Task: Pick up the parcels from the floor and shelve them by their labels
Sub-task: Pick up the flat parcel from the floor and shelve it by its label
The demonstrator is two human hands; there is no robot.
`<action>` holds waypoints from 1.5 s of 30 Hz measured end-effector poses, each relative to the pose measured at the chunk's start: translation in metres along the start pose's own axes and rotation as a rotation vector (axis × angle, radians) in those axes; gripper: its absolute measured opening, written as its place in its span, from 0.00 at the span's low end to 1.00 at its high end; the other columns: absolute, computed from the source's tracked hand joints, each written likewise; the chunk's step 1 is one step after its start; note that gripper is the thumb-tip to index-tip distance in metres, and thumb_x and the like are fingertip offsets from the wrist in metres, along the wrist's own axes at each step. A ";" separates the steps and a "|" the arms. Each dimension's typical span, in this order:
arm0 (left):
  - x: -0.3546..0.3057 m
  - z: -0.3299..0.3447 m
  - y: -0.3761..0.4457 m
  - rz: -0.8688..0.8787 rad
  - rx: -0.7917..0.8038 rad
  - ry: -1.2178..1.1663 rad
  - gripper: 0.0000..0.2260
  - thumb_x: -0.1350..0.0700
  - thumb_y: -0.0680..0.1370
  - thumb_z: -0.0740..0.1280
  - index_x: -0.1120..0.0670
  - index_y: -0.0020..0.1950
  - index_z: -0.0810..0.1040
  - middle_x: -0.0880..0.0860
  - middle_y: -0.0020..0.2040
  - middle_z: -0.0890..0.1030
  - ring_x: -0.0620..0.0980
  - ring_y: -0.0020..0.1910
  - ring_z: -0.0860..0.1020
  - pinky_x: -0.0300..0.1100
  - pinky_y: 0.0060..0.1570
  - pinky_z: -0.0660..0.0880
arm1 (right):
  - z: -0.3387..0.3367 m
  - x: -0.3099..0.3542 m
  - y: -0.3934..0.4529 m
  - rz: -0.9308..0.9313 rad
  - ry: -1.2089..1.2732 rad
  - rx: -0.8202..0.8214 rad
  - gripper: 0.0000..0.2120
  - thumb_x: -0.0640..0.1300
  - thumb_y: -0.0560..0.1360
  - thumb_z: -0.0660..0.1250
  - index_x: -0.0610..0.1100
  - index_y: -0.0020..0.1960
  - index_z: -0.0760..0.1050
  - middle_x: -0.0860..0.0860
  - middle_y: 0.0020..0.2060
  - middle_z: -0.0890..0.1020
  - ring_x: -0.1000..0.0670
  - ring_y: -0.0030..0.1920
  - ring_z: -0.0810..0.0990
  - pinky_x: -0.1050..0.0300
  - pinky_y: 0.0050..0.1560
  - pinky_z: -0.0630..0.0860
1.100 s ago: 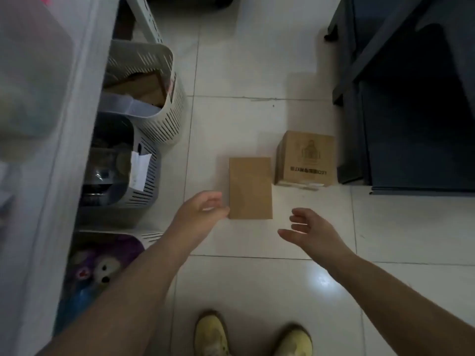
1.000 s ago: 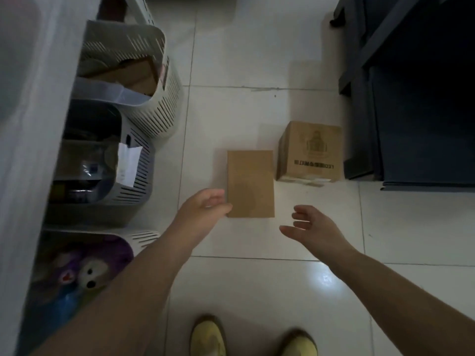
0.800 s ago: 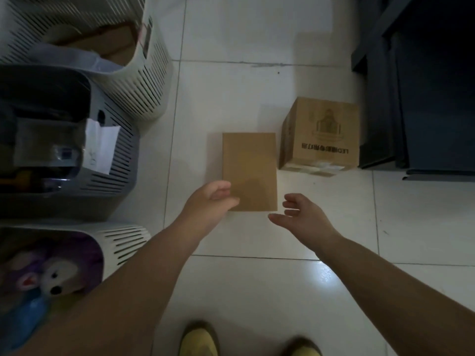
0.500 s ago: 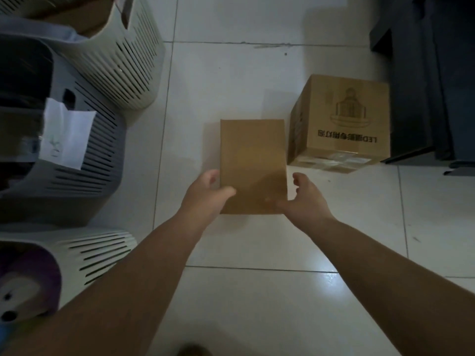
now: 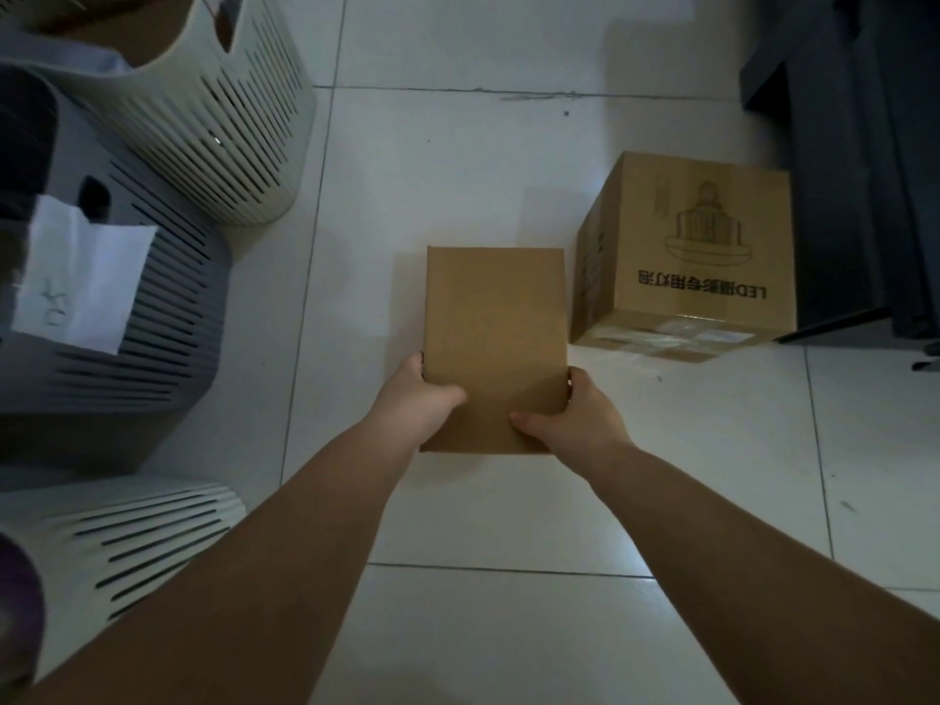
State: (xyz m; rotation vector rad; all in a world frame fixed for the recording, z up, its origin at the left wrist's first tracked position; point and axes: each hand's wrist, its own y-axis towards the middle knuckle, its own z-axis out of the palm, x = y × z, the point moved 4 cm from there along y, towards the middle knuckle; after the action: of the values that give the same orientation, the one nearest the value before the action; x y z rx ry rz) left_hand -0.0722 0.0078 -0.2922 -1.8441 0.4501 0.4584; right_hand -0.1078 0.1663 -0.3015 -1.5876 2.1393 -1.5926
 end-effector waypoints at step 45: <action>-0.282 -0.154 -0.460 0.309 0.073 0.028 0.15 0.59 0.72 0.66 0.44 0.56 0.73 0.48 0.48 0.79 0.49 0.50 0.78 0.46 0.57 0.75 | -0.266 0.245 -0.398 -0.164 0.223 -0.048 0.33 0.44 0.64 0.76 0.42 0.65 0.68 0.46 0.59 0.77 0.45 0.58 0.76 0.49 0.60 0.73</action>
State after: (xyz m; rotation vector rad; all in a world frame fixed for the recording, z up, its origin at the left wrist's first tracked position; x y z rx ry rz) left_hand -0.0606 0.0224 0.2689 -1.7178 0.7663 0.6162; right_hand -0.0983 0.1921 0.2353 -1.7151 2.2187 -1.8622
